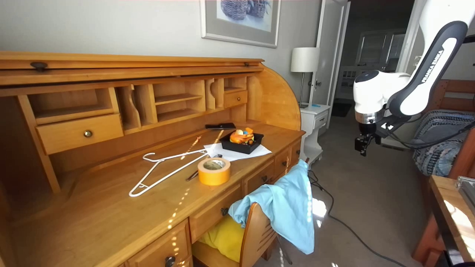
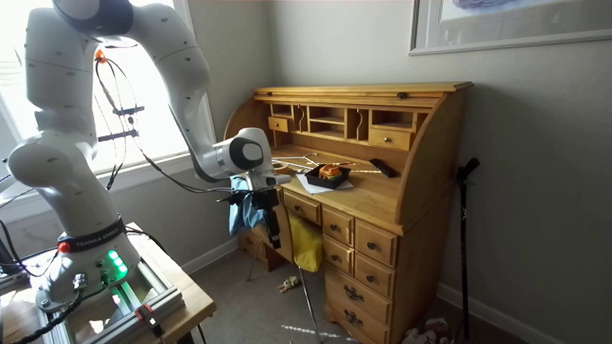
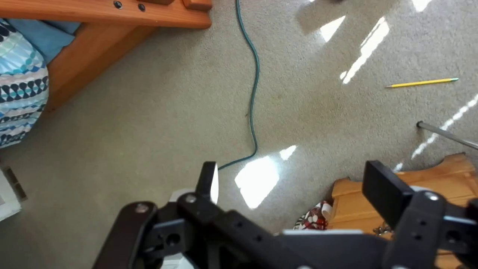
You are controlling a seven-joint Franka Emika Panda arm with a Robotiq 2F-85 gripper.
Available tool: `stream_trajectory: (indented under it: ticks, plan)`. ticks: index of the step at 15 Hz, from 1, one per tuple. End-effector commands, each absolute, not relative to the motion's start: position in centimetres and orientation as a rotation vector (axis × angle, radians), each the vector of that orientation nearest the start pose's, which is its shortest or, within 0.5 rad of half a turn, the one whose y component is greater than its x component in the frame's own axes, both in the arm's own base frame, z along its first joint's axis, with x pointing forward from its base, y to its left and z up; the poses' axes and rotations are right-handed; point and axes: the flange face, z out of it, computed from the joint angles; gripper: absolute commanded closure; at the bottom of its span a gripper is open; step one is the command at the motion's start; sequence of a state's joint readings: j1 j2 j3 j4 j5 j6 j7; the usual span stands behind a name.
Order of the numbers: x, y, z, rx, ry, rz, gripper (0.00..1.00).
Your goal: Open the topmost drawer on the bottom part of the cabinet.
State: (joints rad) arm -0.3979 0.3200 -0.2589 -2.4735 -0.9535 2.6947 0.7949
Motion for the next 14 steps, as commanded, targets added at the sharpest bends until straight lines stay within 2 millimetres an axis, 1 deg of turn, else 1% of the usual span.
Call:
stream_trajectory:
  ticks: [1,5,6,7,8,12,14]
  plan:
    - [37.0,-26.4,15.7,-3.434,0.945,0.177,0.00]
    - [37.2,-26.6,15.7,-3.428,0.901,0.202,0.00]
    - [37.3,-26.8,15.4,-3.423,0.847,0.096,0.00]
    - [37.5,-27.0,14.8,-3.434,0.774,0.032,0.00]
    - [37.6,-27.2,14.6,-3.423,0.741,-0.038,0.00]
    - [37.1,-27.6,11.7,-3.303,0.734,-0.206,0.00]
    - [37.2,-28.6,10.2,-3.291,0.715,-0.274,0.00]
